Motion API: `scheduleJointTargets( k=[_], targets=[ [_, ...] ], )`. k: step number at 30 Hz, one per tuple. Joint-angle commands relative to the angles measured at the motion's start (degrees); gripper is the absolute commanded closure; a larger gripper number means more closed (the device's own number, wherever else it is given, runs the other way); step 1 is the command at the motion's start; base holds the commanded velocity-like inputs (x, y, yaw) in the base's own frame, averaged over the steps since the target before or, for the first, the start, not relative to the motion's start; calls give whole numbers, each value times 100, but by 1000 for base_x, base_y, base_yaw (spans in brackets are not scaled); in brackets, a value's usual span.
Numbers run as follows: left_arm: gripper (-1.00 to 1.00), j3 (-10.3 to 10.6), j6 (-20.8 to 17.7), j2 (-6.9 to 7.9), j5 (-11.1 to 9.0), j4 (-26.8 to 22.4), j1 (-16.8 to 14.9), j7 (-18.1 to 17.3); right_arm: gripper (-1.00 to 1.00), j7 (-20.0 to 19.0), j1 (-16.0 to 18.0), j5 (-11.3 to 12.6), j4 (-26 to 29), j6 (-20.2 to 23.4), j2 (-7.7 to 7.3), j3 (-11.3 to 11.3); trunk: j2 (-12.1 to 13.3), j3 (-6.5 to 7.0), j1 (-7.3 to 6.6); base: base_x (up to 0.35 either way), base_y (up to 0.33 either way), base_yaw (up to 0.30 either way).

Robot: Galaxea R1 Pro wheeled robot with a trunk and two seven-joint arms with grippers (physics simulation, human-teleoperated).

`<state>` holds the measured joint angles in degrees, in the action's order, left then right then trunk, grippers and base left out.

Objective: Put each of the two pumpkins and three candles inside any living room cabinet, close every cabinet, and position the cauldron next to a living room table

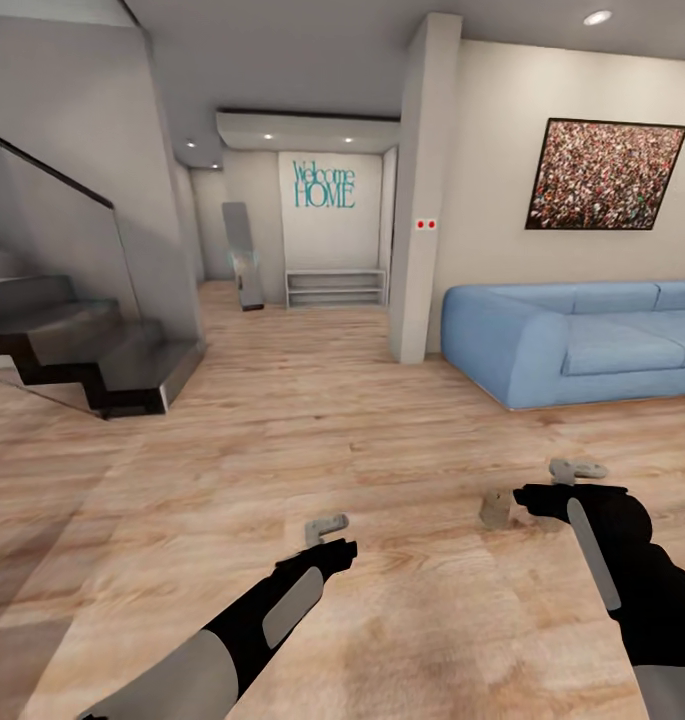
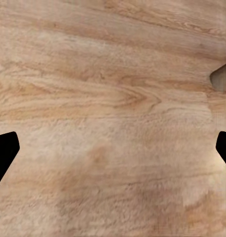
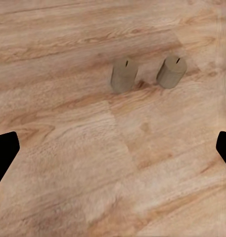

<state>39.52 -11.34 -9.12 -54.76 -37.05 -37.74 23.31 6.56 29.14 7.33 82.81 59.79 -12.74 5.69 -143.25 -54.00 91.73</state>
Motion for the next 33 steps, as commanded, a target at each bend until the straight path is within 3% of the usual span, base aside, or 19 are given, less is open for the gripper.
scheduleJointTargets(
  k=[1,16,33],
  targets=[
    [-100,23,-5,3,-34,-8,-5,43,-100,66,4,67,3,21,2,1,-3,-9,2,335,116,-248],
    [-100,37,103,6,-34,-6,-5,43,-100,100,173,84,-431,21,2,20,-3,-58,2,336,49,-257],
    [-100,38,106,5,-34,-6,-5,43,-100,104,216,81,-527,21,0,22,-3,-119,2,339,1,-234]
  ],
)
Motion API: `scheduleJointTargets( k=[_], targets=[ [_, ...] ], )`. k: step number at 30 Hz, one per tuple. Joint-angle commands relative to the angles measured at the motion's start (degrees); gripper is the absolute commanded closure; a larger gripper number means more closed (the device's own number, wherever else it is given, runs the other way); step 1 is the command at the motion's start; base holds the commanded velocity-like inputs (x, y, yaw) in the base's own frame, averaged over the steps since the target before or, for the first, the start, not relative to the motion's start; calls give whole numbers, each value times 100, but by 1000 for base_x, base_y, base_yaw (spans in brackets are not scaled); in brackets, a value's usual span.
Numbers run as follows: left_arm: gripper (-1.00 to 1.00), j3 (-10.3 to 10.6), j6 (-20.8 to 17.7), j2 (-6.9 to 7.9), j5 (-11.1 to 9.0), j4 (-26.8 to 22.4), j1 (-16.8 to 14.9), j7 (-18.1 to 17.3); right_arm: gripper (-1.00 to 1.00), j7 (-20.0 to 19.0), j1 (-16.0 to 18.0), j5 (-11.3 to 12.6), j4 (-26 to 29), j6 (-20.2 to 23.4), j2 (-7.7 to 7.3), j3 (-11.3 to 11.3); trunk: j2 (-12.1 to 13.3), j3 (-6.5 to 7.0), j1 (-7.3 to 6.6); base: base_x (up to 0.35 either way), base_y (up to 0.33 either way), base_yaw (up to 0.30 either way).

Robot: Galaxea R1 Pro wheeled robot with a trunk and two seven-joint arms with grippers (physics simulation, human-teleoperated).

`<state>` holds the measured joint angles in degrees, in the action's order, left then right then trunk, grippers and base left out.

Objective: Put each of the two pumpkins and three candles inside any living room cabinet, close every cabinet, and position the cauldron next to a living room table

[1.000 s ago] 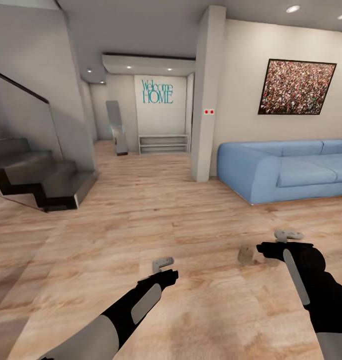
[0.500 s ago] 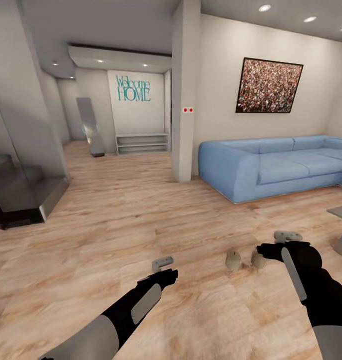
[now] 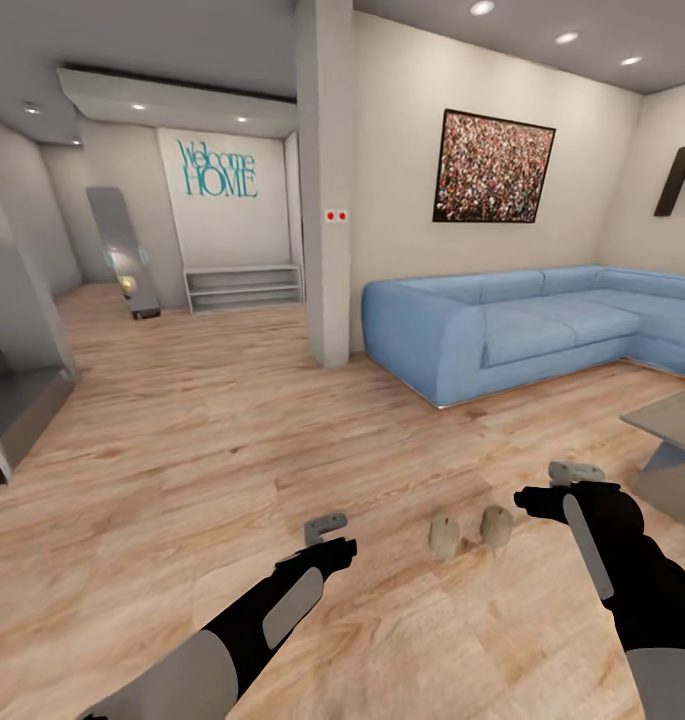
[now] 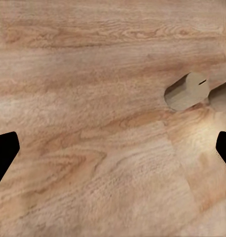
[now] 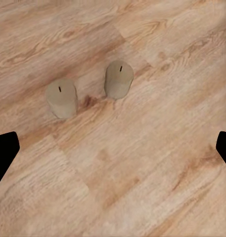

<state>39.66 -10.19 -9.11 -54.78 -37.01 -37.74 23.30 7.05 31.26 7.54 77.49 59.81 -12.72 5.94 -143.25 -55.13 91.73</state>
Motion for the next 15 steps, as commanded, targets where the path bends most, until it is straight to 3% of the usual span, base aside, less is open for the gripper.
scheduleJointTargets(
  k=[1,9,14,15],
  targets=[
    [-100,24,-9,3,-32,-12,-5,43,-100,53,9,64,-50,19,1,-4,-3,-10,2,339,0,-147],
    [-100,17,-9,6,-34,-14,-5,43,-100,14,420,93,-1228,-75,5,-11,-3,-18,2,339,0,-41],
    [-100,-4,-6,6,-77,-14,-5,43,-100,9,691,78,-2288,-506,9,-15,-3,-19,2,339,0,-3],
    [-100,-9,0,6,-94,-13,-5,43,-100,15,753,76,-2587,-757,26,-14,-3,-19,2,339,0,-1]
  ],
)
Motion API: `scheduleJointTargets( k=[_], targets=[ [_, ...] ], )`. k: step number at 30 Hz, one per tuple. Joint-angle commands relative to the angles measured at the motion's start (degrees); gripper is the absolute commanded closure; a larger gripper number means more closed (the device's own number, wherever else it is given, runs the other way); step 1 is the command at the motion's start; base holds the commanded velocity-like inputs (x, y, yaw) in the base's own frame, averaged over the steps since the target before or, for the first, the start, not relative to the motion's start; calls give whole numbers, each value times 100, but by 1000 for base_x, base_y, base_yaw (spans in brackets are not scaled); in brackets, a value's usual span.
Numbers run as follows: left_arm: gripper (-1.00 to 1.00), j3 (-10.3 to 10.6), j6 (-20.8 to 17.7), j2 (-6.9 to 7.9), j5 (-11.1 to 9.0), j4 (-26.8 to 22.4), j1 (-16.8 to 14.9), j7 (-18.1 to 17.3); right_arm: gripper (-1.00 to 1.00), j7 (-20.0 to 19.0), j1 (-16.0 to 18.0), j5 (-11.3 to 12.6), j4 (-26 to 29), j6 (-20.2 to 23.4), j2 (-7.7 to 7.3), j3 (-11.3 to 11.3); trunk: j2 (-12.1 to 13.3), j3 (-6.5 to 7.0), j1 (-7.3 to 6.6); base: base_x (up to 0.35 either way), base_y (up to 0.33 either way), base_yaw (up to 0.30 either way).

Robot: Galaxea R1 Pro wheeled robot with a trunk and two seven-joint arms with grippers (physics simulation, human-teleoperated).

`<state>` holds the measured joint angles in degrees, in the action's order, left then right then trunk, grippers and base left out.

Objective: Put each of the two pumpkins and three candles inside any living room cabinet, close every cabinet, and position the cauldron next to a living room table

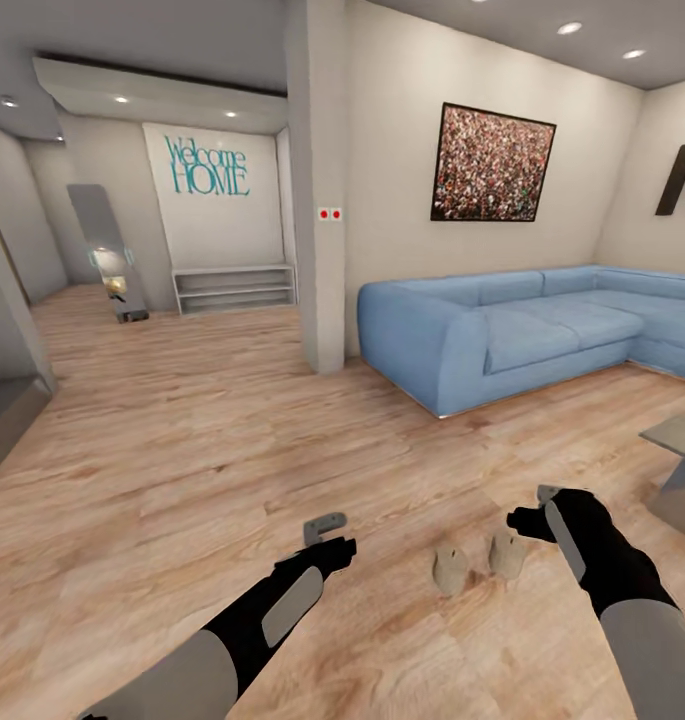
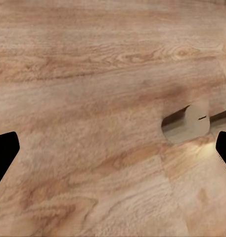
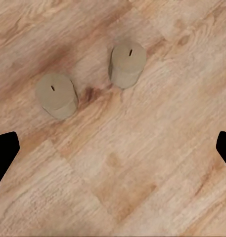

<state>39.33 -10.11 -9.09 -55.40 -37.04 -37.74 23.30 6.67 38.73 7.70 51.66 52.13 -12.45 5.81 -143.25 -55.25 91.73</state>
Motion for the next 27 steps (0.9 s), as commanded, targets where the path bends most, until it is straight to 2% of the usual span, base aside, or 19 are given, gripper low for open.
scheduleJointTargets(
  k=[1,7,13,17,22,24,27],
  targets=[
    [-100,21,-3,5,-39,-10,-4,43,-100,58,40,57,-154,-118,13,-2,-3,-6,2,339,0,-1],
    [-100,11,69,21,-66,-14,95,43,-100,41,172,30,-1055,-762,63,-36,-3,-6,2,338,-39,0],
    [-100,-2,78,54,-58,-14,229,43,-100,66,188,-6,-1265,-969,72,-43,-3,-6,2,328,-157,0],
    [-100,-4,79,82,-56,-14,264,44,-100,71,195,-7,-1429,-1305,68,-35,-3,-6,2,314,-192,0],
    [-100,-10,79,89,-53,-14,266,45,-100,77,199,1,-1380,-1309,88,-43,-3,-6,2,293,-219,-62],
    [-100,-14,84,110,-57,-14,267,43,-100,259,239,-12,-1400,-1263,241,-50,-3,-6,2,300,-173,-228],
    [-100,-20,87,115,-61,-14,284,43,-100,414,285,-7,-1434,-1255,311,-49,-3,-6,2,323,-66,-263]
  ],
)
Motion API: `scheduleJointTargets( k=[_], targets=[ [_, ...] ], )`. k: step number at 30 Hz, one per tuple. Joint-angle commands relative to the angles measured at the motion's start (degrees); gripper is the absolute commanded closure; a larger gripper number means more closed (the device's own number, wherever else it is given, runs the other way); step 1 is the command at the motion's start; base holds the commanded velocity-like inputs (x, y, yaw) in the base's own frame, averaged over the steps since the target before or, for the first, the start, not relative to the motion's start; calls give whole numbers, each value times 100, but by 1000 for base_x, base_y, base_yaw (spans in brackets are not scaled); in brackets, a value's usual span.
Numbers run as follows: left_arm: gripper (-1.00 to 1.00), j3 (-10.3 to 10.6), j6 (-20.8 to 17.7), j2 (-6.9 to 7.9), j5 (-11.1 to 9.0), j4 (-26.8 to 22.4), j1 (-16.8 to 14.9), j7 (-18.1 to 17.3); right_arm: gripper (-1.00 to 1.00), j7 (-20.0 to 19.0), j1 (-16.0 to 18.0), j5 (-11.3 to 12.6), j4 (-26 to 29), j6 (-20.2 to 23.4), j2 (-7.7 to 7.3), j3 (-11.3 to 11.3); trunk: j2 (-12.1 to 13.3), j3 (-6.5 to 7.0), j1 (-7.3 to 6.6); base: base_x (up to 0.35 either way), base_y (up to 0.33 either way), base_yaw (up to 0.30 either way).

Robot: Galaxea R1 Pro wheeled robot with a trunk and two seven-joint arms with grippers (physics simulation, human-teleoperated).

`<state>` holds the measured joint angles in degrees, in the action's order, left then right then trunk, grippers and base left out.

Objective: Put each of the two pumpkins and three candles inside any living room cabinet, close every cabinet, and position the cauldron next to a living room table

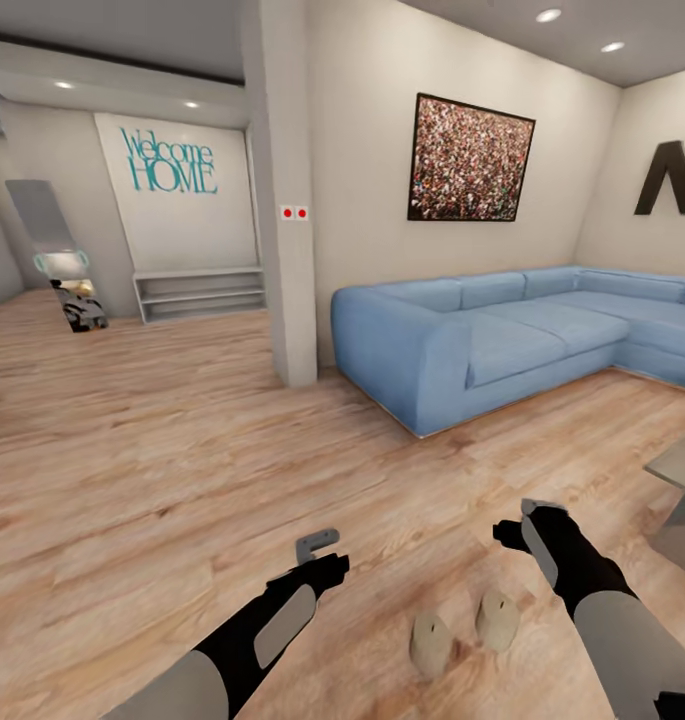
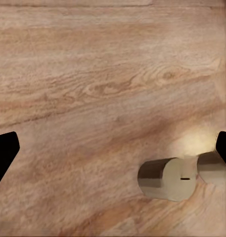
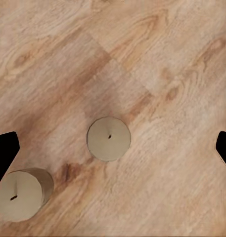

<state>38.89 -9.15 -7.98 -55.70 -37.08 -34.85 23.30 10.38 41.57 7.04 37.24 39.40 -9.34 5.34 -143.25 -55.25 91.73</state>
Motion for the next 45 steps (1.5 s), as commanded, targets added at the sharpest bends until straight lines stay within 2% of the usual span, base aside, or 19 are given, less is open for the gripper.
scheduleJointTargets(
  k=[1,3,6,7,15,16,17,19,20,27,31,34,39,40,43,45],
  targets=[
    [-100,16,-8,6,-30,-10,9,43,-100,401,42,54,-10,27,210,-5,-2,-6,2,336,-11,-276],
    [-100,15,-8,7,-29,-10,11,43,-100,634,48,63,-13,38,302,-6,-2,-6,2,337,-7,-277],
    [-100,12,-8,7,-29,-10,12,43,-100,714,51,71,-11,92,336,-6,-2,-6,2,338,-3,-263],
    [-100,-70,-8,7,-26,-10,13,43,-100,776,53,81,9,251,367,-6,-2,-6,2,334,0,-189],
    [-100,-186,-65,0,-45,-84,28,78,-100,767,81,86,-26,298,438,-17,-2,-6,2,138,0,-75],
    [-100,-237,-81,2,-49,-106,30,87,-100,767,112,87,-54,303,456,-17,-2,-6,2,45,0,-24],
    [-100,-408,-139,4,-51,-139,35,101,-100,774,183,82,-130,309,486,-16,-2,-6,2,28,0,-15],
    [-100,-604,-257,11,-39,-166,48,115,-100,783,256,77,-229,311,505,-16,-2,-6,2,21,0,-11],
    [-100,-740,-434,34,-1,-182,61,127,-100,790,342,73,-354,310,514,-14,-2,-6,2,12,0,-6],
    [-100,-980,-856,115,1,-236,96,129,-100,787,519,58,-712,284,526,-13,-2,-6,2,5,0,-3],
    [-100,-1048,-1033,151,-21,-487,158,146,-100,771,635,74,-935,283,523,-3,-5,-51,7,1,0,-1],
    [-100,-1327,-1176,222,-20,-889,408,342,-100,708,831,104,-1263,288,485,12,-9,-117,15,0,0,0],
    [-100,-1718,-1180,292,1,-1043,586,499,-100,444,1003,80,-1371,292,418,13,-16,-228,28,0,0,0],
    [-100,-1828,-1171,309,-1,-1086,627,539,-100,434,1103,47,-1395,255,410,0,-17,-250,31,0,0,0],
    [-100,-1844,-1169,312,-4,-1105,638,544,-100,445,1126,-33,-1400,228,404,-15,-21,-316,38,0,0,0],
    [-100,-1847,-1163,310,-9,-1117,643,536,-100,458,1137,-275,-1418,135,400,-10,-24,-361,43,0,0,0]
  ],
)
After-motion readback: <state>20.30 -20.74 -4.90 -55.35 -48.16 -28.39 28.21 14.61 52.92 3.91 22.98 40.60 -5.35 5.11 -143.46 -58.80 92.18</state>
